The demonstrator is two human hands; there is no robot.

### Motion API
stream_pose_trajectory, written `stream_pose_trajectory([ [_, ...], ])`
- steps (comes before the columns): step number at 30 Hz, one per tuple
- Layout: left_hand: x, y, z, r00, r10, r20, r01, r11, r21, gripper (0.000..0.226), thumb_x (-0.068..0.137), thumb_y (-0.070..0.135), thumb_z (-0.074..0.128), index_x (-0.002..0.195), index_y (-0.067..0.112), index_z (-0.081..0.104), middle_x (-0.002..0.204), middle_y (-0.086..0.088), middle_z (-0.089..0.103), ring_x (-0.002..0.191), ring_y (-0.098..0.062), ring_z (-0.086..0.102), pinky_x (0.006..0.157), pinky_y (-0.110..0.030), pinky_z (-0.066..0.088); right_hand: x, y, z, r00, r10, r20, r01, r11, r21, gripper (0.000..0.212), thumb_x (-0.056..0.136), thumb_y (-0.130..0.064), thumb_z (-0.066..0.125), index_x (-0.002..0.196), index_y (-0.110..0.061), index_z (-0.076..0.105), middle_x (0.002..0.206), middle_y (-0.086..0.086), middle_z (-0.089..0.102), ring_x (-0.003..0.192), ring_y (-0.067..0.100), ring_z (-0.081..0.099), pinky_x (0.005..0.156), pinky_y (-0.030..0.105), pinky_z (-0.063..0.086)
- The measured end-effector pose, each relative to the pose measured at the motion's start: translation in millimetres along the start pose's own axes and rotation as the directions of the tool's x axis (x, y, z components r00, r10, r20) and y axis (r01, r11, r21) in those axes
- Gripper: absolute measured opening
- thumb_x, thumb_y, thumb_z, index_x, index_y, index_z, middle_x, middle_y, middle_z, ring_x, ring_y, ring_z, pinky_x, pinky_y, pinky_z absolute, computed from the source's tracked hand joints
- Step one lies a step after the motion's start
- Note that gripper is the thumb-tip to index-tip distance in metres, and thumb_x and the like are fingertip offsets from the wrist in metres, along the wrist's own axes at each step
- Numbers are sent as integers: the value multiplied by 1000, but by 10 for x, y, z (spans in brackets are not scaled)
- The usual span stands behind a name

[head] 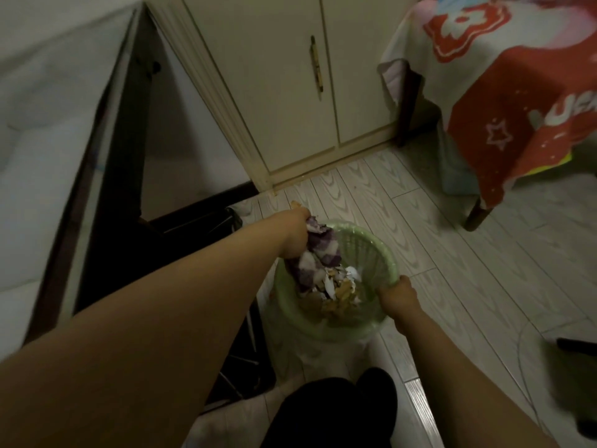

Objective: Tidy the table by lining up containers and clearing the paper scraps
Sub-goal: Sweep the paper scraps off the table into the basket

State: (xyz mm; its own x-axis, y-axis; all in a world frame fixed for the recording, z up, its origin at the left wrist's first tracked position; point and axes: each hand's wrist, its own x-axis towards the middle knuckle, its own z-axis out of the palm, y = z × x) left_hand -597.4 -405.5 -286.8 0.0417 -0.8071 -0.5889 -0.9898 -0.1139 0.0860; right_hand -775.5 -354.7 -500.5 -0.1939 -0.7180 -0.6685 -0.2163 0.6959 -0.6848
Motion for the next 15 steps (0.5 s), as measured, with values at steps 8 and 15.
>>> stream_pose_trajectory([
  [8, -299, 1, -309, 987, 132, -86, -147, 971, -188, 37, 99, 18, 45, 136, 16, 43, 129, -14, 53, 108, -29, 55, 80, -34, 47, -225, -118, -98, 995, 102, 23, -102, 994, 25, 81, 88, -22, 66, 148, 1, 16, 143, 27, 38, 124, 41, 47, 88, 41, 49],
  [15, -723, 40, -639, 980, 194, -46, -194, 873, -447, 35, 94, 12, 51, 128, 19, 53, 126, -13, 58, 110, -30, 58, 90, -45, 54, -788, -818, -235, 984, -154, -94, 160, 985, 59, 55, 95, -30, 53, 144, -10, 38, 143, 13, 44, 124, 33, 48, 100, 45, 44],
])
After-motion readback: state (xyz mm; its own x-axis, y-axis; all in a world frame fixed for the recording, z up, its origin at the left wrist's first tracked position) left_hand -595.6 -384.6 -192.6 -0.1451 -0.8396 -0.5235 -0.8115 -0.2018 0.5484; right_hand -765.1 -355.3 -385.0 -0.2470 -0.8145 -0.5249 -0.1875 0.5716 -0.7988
